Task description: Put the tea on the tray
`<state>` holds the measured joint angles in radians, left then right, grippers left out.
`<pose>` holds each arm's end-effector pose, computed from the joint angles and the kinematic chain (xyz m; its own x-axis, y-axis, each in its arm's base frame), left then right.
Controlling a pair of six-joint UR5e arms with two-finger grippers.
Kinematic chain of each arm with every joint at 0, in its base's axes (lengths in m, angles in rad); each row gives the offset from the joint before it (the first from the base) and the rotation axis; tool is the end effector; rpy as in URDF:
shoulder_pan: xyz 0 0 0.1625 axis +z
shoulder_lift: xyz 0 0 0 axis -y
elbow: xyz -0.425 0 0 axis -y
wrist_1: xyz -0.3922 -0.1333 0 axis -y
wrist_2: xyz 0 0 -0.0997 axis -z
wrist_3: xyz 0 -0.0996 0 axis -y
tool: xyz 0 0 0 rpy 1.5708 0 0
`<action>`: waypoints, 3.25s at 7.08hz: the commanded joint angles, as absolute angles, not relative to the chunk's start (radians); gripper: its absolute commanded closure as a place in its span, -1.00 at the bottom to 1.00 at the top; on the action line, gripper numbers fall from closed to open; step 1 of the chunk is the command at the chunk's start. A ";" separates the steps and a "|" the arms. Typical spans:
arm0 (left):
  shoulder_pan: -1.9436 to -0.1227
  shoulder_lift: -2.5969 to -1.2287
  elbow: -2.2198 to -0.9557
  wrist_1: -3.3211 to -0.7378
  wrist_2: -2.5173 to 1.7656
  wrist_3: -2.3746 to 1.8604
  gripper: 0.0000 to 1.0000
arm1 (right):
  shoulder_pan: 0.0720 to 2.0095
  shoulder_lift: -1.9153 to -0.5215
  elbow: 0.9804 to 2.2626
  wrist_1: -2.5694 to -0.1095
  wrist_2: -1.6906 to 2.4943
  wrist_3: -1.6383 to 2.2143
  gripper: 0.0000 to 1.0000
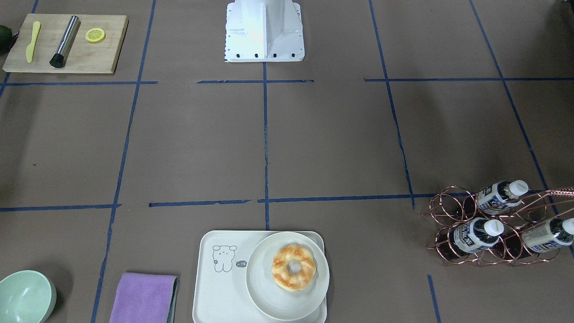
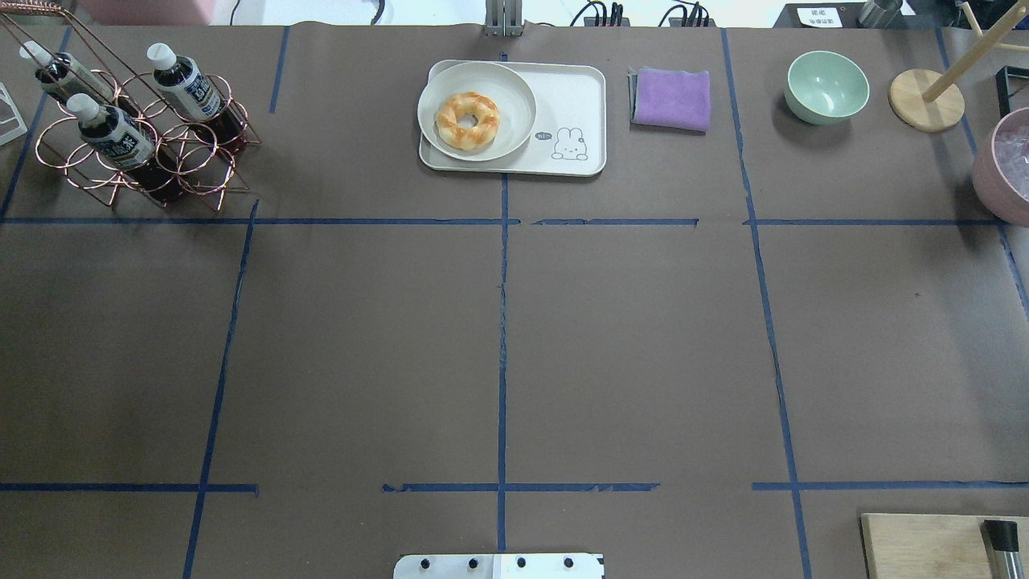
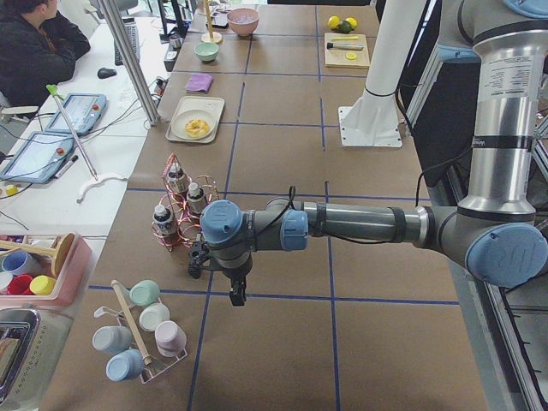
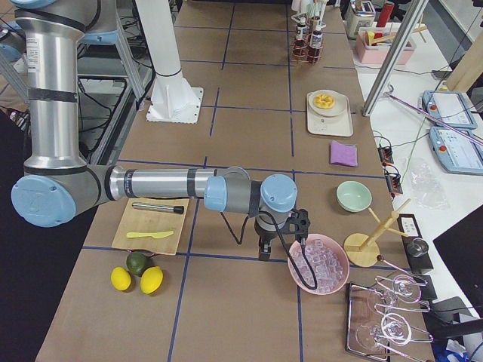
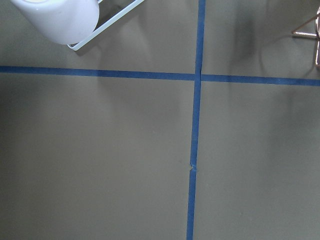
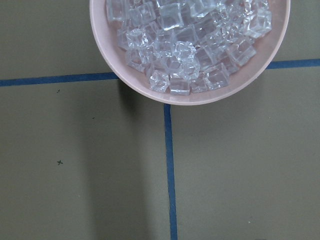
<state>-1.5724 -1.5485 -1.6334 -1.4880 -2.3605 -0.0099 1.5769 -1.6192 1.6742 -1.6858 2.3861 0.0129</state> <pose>-0.0633 -0.4789 0.6459 0.7040 -0.0412 -0.7090 0.0086 0.9987 -0.0495 0.0636 -0.4661 0.6396 0.6852 0.0607 0.7258 -0.0149 0.9975 -0.0693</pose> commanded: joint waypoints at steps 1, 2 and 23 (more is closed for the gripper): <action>-1.572 -1.548 -1.629 -1.491 -2.362 -0.009 -1.00 | 1.577 -1.617 1.675 -1.686 2.387 0.015 -1.00; -1.572 -1.548 -1.631 -1.493 -2.362 -0.008 -1.00 | 1.577 -1.618 1.677 -1.686 2.387 0.015 -1.00; -1.410 -1.696 -1.853 -1.637 -2.364 -0.020 -1.00 | 1.577 -1.608 1.680 -1.686 2.391 0.017 -1.00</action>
